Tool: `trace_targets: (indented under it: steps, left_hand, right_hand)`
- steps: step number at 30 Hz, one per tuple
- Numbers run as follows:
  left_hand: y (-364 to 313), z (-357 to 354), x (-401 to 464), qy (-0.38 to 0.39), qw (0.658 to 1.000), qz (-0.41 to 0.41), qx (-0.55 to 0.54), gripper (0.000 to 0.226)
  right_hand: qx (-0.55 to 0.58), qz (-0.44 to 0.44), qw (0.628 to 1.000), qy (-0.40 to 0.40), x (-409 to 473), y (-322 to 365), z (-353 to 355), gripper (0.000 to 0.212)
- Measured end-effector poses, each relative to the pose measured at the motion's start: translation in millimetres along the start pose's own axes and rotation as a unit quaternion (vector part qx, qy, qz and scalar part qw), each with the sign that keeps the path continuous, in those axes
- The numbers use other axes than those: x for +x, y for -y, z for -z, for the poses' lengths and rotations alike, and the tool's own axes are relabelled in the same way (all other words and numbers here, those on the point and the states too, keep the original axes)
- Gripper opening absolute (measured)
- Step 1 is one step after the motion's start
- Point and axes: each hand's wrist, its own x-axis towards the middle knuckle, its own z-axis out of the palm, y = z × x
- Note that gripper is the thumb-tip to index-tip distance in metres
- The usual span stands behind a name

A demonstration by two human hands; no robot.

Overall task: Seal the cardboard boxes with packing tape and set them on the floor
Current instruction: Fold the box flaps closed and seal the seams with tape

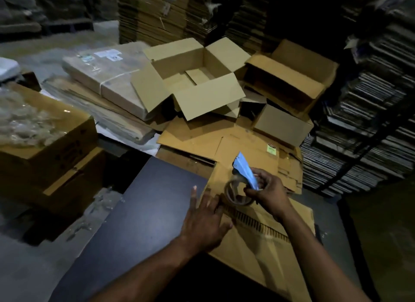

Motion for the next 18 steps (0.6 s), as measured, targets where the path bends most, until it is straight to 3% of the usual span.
trace_targets:
  steps: [3,6,9,13,15,18]
  left_hand:
    - [2,-8,-3,-0.042,0.998,0.015,-0.053,0.07]
    - [7,-11,-4,-0.162,0.973,0.072,-0.147,0.04]
    - [23,-3,-7,-0.242,0.877,0.231,-0.345,0.025]
    - [34,13,-4,-0.21,0.776,0.343,-0.486,0.018]
    - [35,16,-1,-0.176,0.774,0.341,-0.503,0.021]
    - [34,15,-1,-0.133,0.819,0.29,-0.477,0.023]
  right_hand:
    - [-0.033,0.006,0.999,0.018,5,-4,-8,0.061]
    - [-0.06,0.003,0.998,0.024,3,-7,-13,0.062]
    - [-0.077,-0.004,0.996,0.036,-3,-9,-17,0.064]
    - [-0.124,0.025,0.99,0.061,-5,-3,-21,0.064]
    - [-0.142,0.046,0.986,0.069,-4,7,-23,0.062]
    - [-0.147,0.058,0.985,0.064,-2,22,-21,0.057]
